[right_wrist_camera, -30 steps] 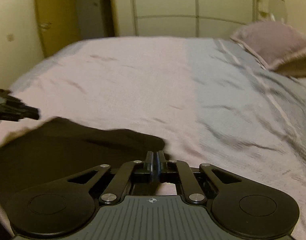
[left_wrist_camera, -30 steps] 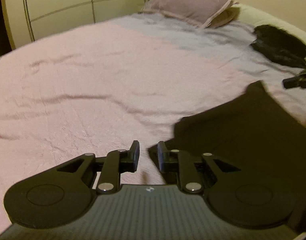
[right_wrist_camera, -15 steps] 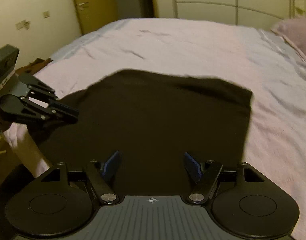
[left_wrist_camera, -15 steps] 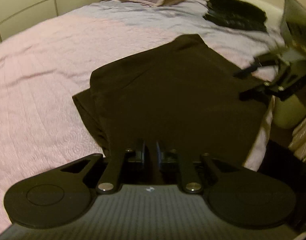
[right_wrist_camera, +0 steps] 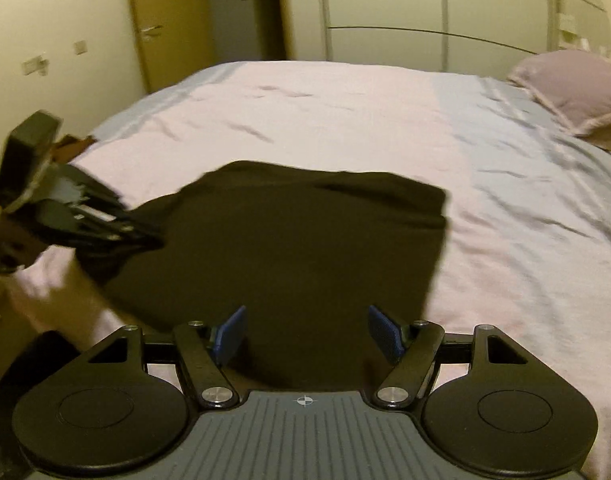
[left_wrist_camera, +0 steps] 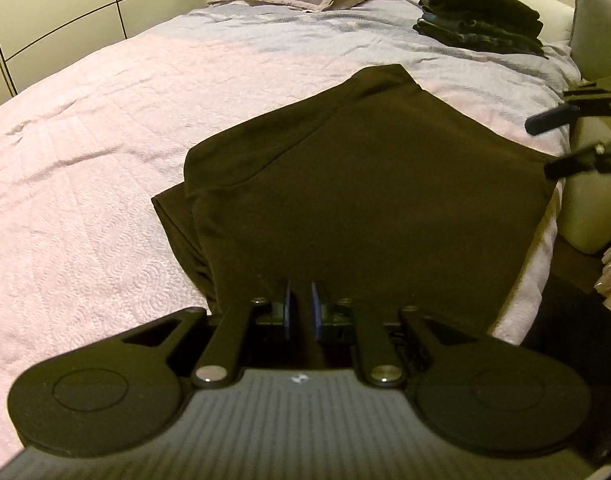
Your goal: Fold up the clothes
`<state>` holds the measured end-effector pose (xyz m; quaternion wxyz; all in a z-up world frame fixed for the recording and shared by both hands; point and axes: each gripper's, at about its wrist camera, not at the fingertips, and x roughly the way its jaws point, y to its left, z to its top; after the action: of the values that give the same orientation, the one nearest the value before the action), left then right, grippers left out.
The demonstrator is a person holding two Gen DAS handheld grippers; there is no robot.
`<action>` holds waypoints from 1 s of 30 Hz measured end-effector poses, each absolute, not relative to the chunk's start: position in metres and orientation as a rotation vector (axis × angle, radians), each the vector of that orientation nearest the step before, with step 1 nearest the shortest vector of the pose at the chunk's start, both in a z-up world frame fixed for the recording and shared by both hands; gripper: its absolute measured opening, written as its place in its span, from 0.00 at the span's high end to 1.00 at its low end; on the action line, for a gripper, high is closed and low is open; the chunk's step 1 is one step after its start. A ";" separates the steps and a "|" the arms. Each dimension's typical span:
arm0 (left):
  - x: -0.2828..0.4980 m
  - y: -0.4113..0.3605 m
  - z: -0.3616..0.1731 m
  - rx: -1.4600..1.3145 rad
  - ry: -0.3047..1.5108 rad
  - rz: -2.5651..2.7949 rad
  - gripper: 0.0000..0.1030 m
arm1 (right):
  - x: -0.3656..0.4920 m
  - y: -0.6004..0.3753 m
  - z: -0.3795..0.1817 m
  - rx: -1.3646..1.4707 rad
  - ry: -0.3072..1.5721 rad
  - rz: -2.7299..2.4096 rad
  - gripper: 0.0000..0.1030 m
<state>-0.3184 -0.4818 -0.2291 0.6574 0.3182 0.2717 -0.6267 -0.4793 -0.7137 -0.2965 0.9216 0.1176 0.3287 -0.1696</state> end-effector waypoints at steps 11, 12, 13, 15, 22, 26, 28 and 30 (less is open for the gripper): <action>-0.351 -0.483 -0.206 0.895 0.436 -1.274 0.89 | -0.478 -0.714 -0.302 0.233 0.712 -0.356 0.32; -0.353 -0.485 -0.205 0.927 0.416 -1.263 0.89 | -0.477 -0.711 -0.299 0.225 0.703 -0.350 0.32; -0.355 -0.487 -0.209 0.967 0.414 -1.261 0.89 | -0.475 -0.710 -0.298 0.224 0.702 -0.343 0.32; -0.357 -0.491 -0.216 1.048 0.410 -1.254 0.89 | -0.469 -0.709 -0.302 0.226 0.715 -0.333 0.32; -0.367 -0.504 -0.229 1.217 0.368 -1.263 0.92 | -0.463 -0.712 -0.316 0.238 0.815 -0.320 0.31; -0.372 -0.512 -0.234 1.303 0.329 -1.283 0.93 | -0.462 -0.706 -0.316 0.188 0.863 -0.318 0.31; -0.374 -0.515 -0.236 1.340 0.314 -1.293 0.94 | -0.463 -0.705 -0.316 0.180 0.876 -0.322 0.31; -0.373 -0.518 -0.238 1.371 0.309 -1.305 0.95 | -0.463 -0.706 -0.315 0.183 0.881 -0.324 0.31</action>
<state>-0.3733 -0.5178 -0.2376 0.5743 0.5851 0.1317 -0.5572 -0.4627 -0.7061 -0.3152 0.8878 0.0880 0.4240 -0.1557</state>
